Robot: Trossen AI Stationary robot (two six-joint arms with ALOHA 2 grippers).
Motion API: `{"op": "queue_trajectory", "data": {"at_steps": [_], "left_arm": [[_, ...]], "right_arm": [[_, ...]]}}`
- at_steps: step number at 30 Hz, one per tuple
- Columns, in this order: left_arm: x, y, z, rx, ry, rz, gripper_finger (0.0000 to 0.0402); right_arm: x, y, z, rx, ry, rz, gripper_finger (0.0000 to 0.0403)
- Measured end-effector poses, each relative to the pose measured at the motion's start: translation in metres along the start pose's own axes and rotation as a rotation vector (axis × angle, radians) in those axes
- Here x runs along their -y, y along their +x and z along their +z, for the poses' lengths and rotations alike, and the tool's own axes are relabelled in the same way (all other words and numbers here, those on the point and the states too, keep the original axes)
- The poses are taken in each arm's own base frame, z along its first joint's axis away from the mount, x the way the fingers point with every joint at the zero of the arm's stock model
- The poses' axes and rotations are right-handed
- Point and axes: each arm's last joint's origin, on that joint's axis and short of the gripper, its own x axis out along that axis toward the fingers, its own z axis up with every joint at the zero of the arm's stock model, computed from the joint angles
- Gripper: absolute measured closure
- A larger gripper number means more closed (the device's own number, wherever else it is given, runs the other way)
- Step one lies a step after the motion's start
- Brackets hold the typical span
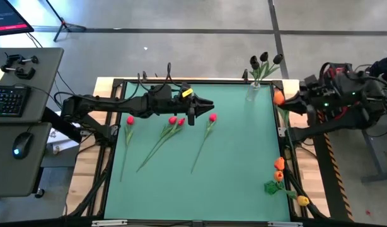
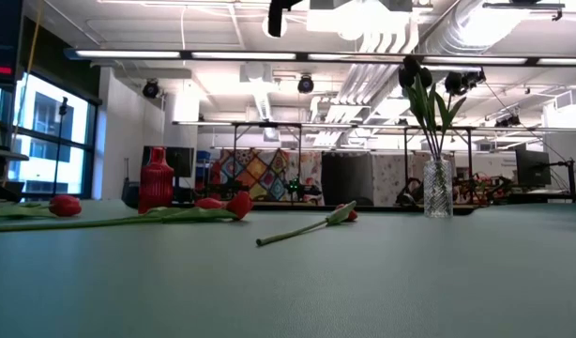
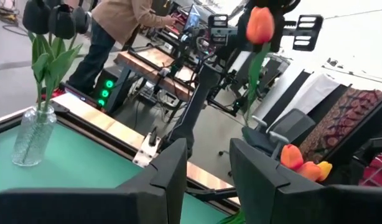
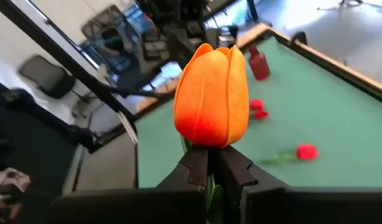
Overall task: Sort flowers into vase by color
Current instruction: Put the orange tulip into the green vase
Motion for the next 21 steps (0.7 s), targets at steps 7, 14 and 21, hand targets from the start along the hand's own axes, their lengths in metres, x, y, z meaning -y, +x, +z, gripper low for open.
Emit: {"op": "queue_trajectory", "data": {"at_steps": [7, 14, 21], "left_arm": [[0.000, 0.000, -0.001, -0.005, 0.001, 0.005, 0.0290], [-0.004, 0.000, -0.001, -0.023, 0.032, 0.028, 0.0290], [-0.015, -0.001, 0.004, -0.010, 0.032, 0.059, 0.0290]], "right_arm": [[0.009, 0.002, -0.016, -0.130, 0.073, -0.093, 0.0403], [-0.002, 0.050, -0.029, -0.128, 0.025, 0.099, 0.0403], [-0.005, 0.069, -0.038, -0.080, -0.063, 0.094, 0.0403]]}}
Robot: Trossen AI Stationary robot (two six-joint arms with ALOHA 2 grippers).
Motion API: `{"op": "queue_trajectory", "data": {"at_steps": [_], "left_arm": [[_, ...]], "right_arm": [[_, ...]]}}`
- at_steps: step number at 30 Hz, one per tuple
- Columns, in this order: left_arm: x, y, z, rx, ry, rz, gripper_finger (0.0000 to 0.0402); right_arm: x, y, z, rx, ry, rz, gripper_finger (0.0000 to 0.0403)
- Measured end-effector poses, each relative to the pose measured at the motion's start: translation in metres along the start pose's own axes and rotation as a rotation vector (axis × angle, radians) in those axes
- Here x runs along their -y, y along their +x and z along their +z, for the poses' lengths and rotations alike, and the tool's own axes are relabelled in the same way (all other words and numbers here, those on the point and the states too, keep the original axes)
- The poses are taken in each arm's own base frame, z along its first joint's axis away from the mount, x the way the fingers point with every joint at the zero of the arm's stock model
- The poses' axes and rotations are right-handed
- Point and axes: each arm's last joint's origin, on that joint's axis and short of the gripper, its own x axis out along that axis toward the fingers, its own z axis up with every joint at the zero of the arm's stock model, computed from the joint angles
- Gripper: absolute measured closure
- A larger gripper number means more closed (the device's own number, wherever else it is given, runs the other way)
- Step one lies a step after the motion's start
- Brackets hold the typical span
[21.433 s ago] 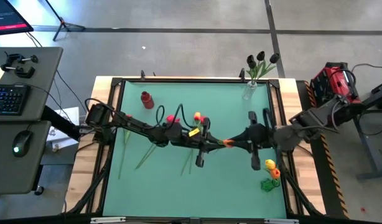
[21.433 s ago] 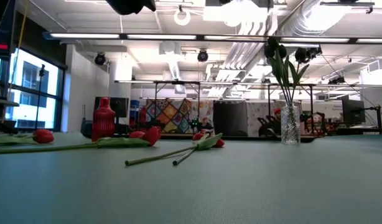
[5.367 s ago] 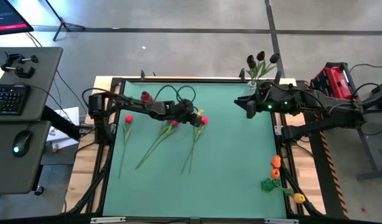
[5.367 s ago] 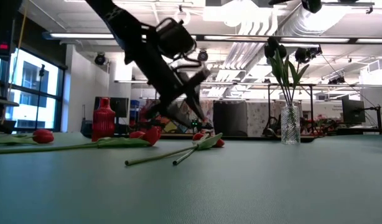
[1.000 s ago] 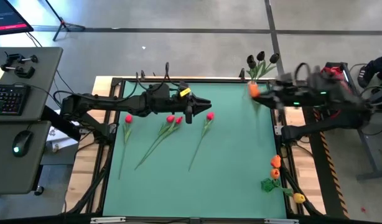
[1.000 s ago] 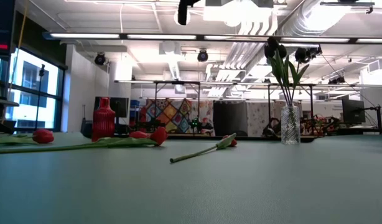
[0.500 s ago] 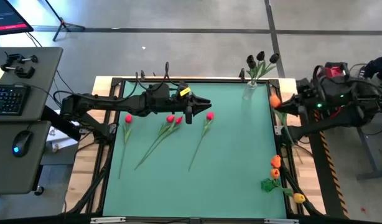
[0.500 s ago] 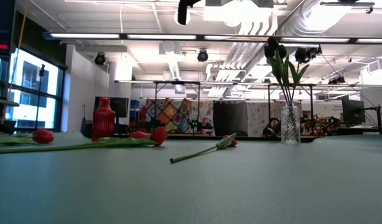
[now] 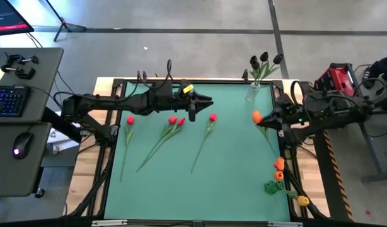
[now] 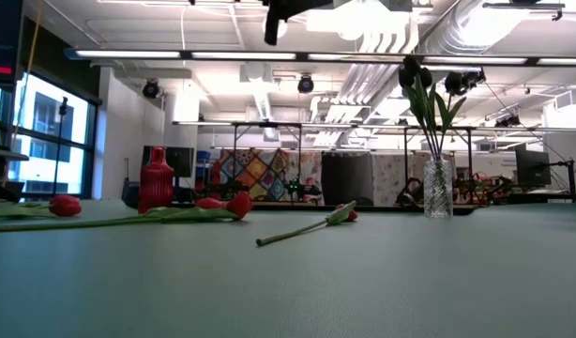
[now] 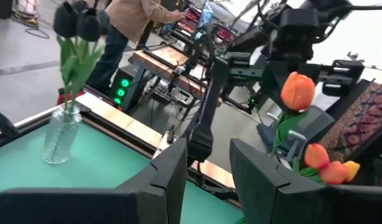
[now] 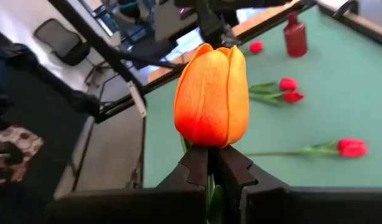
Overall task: Sort flowers into vase by color
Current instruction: Put the orange tulip into the green vase
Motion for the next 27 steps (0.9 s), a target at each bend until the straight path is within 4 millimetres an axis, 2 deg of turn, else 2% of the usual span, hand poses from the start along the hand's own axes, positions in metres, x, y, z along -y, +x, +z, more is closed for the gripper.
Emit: {"op": "queue_trajectory", "data": {"at_steps": [6, 13, 17, 22, 27], "left_arm": [[-0.008, 0.000, 0.004, 0.012, -0.008, 0.023, 0.0290], [-0.010, 0.000, 0.006, 0.015, -0.009, 0.028, 0.0290], [-0.010, 0.000, 0.005, 0.015, -0.009, 0.028, 0.0290], [-0.010, 0.000, 0.005, 0.014, -0.023, 0.026, 0.0290], [-0.010, 0.000, 0.005, 0.013, -0.035, 0.025, 0.0290]], "right_arm": [[-0.003, -0.008, 0.004, 0.025, -0.021, -0.011, 0.0403], [-0.013, -0.040, 0.018, 0.009, 0.013, 0.124, 0.0403], [-0.010, -0.052, 0.015, -0.057, 0.024, 0.090, 0.0403], [-0.009, -0.046, 0.008, -0.117, 0.040, 0.073, 0.0403], [-0.017, -0.027, -0.001, -0.117, 0.013, 0.155, 0.0403]]}}
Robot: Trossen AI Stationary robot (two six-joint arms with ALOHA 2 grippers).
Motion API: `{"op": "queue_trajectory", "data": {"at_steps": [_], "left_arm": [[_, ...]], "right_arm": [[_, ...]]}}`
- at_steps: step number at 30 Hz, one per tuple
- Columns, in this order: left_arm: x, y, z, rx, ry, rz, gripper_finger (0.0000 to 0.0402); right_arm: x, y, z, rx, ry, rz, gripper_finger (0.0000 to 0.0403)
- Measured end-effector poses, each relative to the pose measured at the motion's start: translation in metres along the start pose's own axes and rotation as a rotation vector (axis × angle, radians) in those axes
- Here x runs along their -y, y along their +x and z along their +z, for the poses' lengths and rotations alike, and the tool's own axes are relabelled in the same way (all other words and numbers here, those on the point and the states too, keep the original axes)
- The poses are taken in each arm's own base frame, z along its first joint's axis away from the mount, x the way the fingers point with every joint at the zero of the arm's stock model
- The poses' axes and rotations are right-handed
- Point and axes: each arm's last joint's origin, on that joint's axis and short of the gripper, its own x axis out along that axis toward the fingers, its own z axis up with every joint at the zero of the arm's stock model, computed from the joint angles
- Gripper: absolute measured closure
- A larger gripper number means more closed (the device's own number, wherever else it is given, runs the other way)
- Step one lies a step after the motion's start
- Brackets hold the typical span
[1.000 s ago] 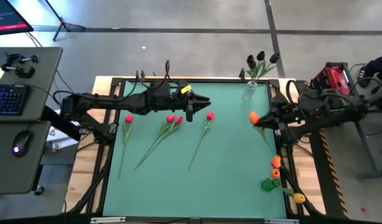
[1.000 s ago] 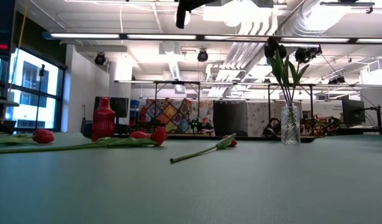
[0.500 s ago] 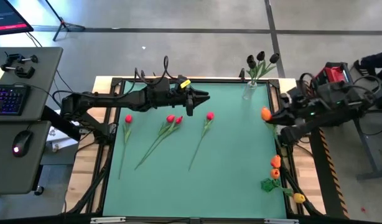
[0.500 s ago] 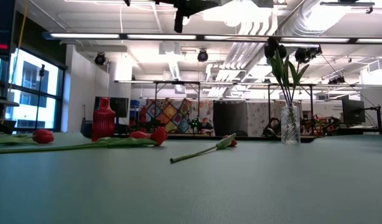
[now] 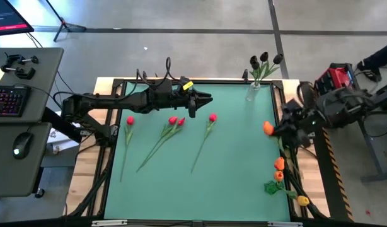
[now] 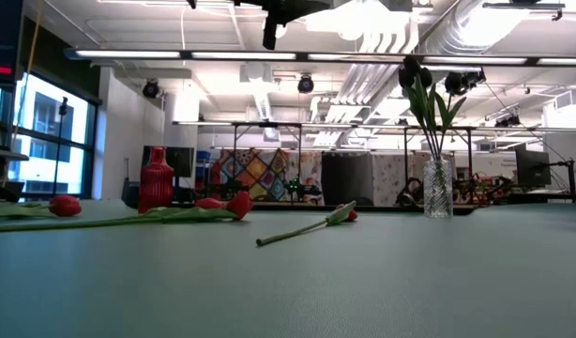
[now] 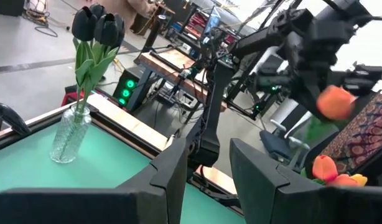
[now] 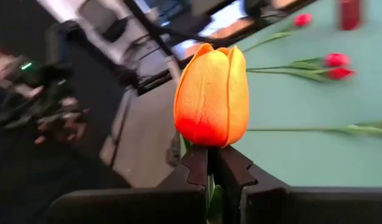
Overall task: Sort flowers into vase by color
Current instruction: Put the orange tulip into the green vase
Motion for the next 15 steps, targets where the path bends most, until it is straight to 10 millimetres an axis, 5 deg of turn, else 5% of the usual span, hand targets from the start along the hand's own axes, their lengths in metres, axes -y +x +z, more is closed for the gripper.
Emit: {"op": "queue_trajectory", "data": {"at_steps": [4, 15], "left_arm": [[0.000, 0.000, 0.000, 0.000, -0.003, 0.000, 0.0290], [-0.006, 0.000, 0.006, 0.033, -0.029, 0.007, 0.0290]], "right_arm": [[-0.010, 0.011, -0.008, -0.015, -0.061, 0.118, 0.0403], [-0.032, -0.004, -0.013, 0.081, -0.305, 0.293, 0.0403]]}}
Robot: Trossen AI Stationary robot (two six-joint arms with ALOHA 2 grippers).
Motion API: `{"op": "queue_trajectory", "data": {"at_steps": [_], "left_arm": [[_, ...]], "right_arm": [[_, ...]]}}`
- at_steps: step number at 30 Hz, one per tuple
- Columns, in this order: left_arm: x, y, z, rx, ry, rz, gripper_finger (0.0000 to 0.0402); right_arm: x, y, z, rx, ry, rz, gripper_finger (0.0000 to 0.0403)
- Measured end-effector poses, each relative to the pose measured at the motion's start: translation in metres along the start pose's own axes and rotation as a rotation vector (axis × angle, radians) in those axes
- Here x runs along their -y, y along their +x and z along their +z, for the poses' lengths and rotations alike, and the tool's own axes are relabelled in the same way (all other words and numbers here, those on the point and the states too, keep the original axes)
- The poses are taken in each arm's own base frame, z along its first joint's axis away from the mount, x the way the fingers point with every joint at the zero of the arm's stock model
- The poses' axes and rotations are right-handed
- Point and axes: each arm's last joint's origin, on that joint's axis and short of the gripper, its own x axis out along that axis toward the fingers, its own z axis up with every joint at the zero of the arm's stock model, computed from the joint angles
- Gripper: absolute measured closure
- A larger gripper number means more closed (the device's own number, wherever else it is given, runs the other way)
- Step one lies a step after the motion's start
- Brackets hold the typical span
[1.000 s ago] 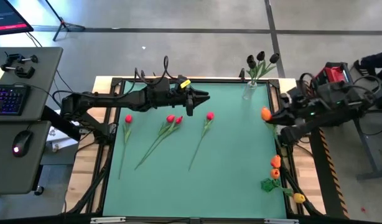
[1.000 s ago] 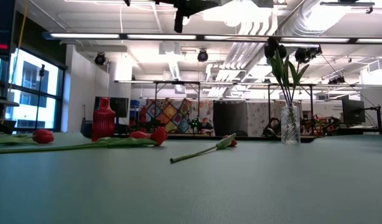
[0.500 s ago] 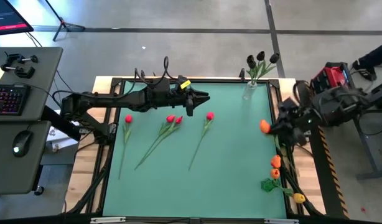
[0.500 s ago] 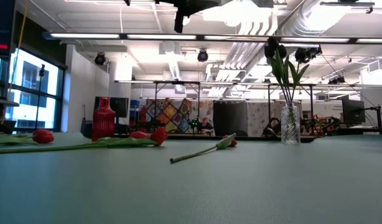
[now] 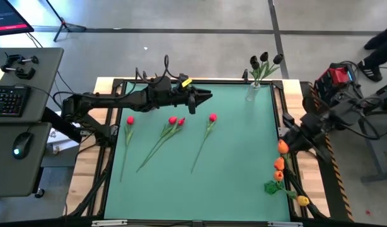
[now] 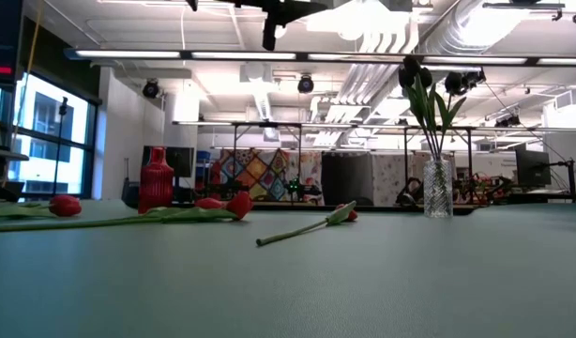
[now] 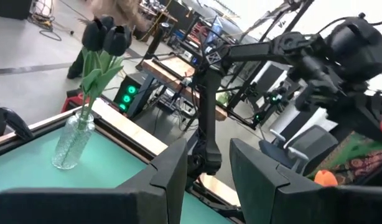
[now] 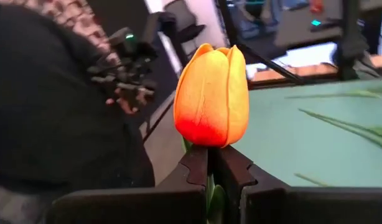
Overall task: Sort flowers into vase by color
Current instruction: Put the orange tulip into the green vase
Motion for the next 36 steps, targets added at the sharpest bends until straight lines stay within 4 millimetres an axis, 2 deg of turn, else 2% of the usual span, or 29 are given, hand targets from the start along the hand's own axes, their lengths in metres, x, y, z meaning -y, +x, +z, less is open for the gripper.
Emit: {"op": "queue_trajectory", "data": {"at_steps": [6, 9, 12, 17, 20, 24, 28, 32, 36], "left_arm": [[0.001, 0.000, -0.001, -0.003, 0.000, -0.005, 0.0290], [0.003, 0.000, -0.002, -0.007, 0.001, -0.012, 0.0290], [0.008, 0.000, -0.005, -0.029, -0.006, -0.049, 0.0290], [0.026, -0.001, -0.016, -0.091, -0.035, -0.139, 0.0296], [0.042, -0.003, -0.028, -0.119, 0.020, -0.164, 0.0305], [0.057, -0.006, -0.044, -0.159, 0.127, -0.141, 0.0315], [0.067, -0.008, -0.052, -0.178, 0.116, -0.126, 0.0317], [0.080, -0.012, -0.060, -0.175, 0.090, -0.132, 0.0317], [0.091, -0.016, -0.067, -0.152, 0.084, -0.083, 0.0317]], "right_arm": [[-0.010, -0.001, 0.009, 0.108, -0.180, 0.081, 0.0403], [-0.010, -0.007, 0.011, 0.132, -0.213, 0.092, 0.0403], [-0.007, -0.011, 0.008, 0.105, -0.153, 0.086, 0.0403], [-0.001, -0.010, -0.003, -0.005, 0.095, 0.018, 0.0403], [-0.003, -0.009, 0.002, 0.046, 0.135, 0.023, 0.0403], [-0.007, -0.012, 0.014, 0.183, 0.011, 0.048, 0.0403], [-0.010, -0.014, 0.021, 0.256, -0.178, 0.065, 0.0403], [-0.012, -0.014, 0.018, 0.213, -0.290, 0.140, 0.0403], [-0.010, -0.015, 0.008, 0.095, -0.307, 0.214, 0.0403]]}}
